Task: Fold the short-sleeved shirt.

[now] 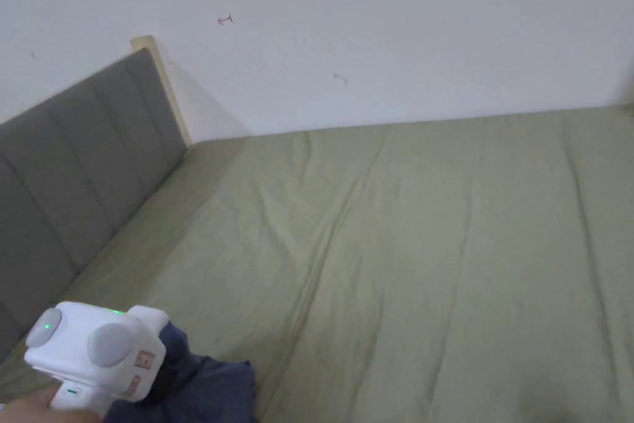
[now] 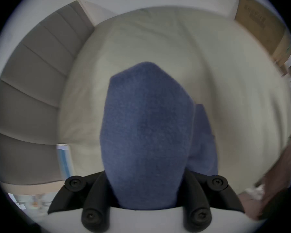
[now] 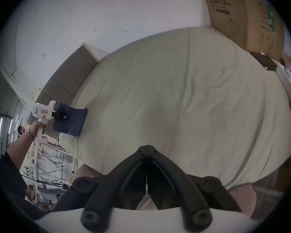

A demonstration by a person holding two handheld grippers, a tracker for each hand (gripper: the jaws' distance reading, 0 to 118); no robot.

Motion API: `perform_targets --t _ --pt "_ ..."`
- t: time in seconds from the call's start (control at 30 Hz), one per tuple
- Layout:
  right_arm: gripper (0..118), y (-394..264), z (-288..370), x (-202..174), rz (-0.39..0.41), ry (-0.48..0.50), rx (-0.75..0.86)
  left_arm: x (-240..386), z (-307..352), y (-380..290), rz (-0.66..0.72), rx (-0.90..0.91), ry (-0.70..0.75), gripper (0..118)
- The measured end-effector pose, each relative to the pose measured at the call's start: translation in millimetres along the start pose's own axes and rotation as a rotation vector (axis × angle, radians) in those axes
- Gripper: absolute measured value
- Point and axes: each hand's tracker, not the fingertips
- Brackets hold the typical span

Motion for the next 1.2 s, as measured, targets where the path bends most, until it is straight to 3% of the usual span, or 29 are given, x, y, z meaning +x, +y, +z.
perform_targets --t 0.03,0.1,0.13,0.17,0.2,0.23,0.27,0.3,0.33,0.4,0.43,0.5,0.53,0.6,0.63,0.73,0.8,0.93,1.0,1.1,1.2 --pt "0 -2 0 2 -0.016 -0.010 -0.009 -56 -32 13 -0.011 -0.009 0.060 16" --pt "0 -5 1 3 -0.031 -0.023 -0.020 -67 -39 -3 -0.001 -0.008 0.176 24" --pt "0 -7 1 4 -0.037 -0.032 -0.025 -71 -24 -11 0.001 0.011 0.213 42" --pt "0 -8 1 4 -0.041 -0.040 -0.029 -75 -11 -14 0.005 0.048 0.219 83" --pt "0 -7 2 4 -0.046 -0.045 -0.032 -76 -1 -25 0.019 0.095 0.216 109" --pt "0 -8 2 4 -0.051 -0.046 -0.034 -76 7 -35 0.041 0.131 0.169 118" --pt "0 -8 3 4 -0.058 -0.044 -0.033 -73 20 -47 0.069 0.168 0.093 117" --pt "0 -8 4 4 -0.063 -0.039 -0.029 -121 2 -2 0.093 0.212 0.020 117" --pt "0 -6 6 5 -0.065 -0.035 -0.025 -123 9 -4 0.122 0.246 -0.023 117" --pt "0 -2 9 3 -0.065 -0.030 -0.006 -121 27 -11 0.177 0.313 -0.151 117" --pt "0 0 11 2 -0.061 -0.028 0.007 -81 48 -24 0.207 0.345 -0.216 117" --pt "0 5 15 1 -0.057 -0.024 0.030 -52 63 -35 0.269 0.399 -0.393 113" --pt "0 7 17 0 -0.055 -0.023 0.039 -36 69 -39 0.267 0.394 -0.497 101" --pt "0 12 21 -1 -0.045 -0.014 0.058 12 75 -46 0.255 0.425 -0.626 28" --pt "0 14 24 -3 -0.039 -0.013 0.064 30 81 -49 0.245 0.460 -0.655 1" --pt "0 21 34 -10 -0.005 -0.019 0.104 102 112 -55 0.218 0.608 -0.630 2" --pt "0 23 50 -21 0.062 -0.112 0.242 137 143 -57 0.202 0.805 -0.550 2" --pt "0 26 90 -35 0.126 -0.153 0.577 180 201 -58 0.267 1.100 -0.452 2" --pt "0 28 110 -38 0.150 -0.139 0.760 191 223 -57 0.225 1.192 -0.333 2" --pt "0 27 125 -41 0.185 -0.198 0.961 201 245 -63 0.235 1.271 -0.146 1" --pt "0 23 131 -35 0.173 -0.233 1.051 196 253 -66 0.281 1.296 -0.145 1"
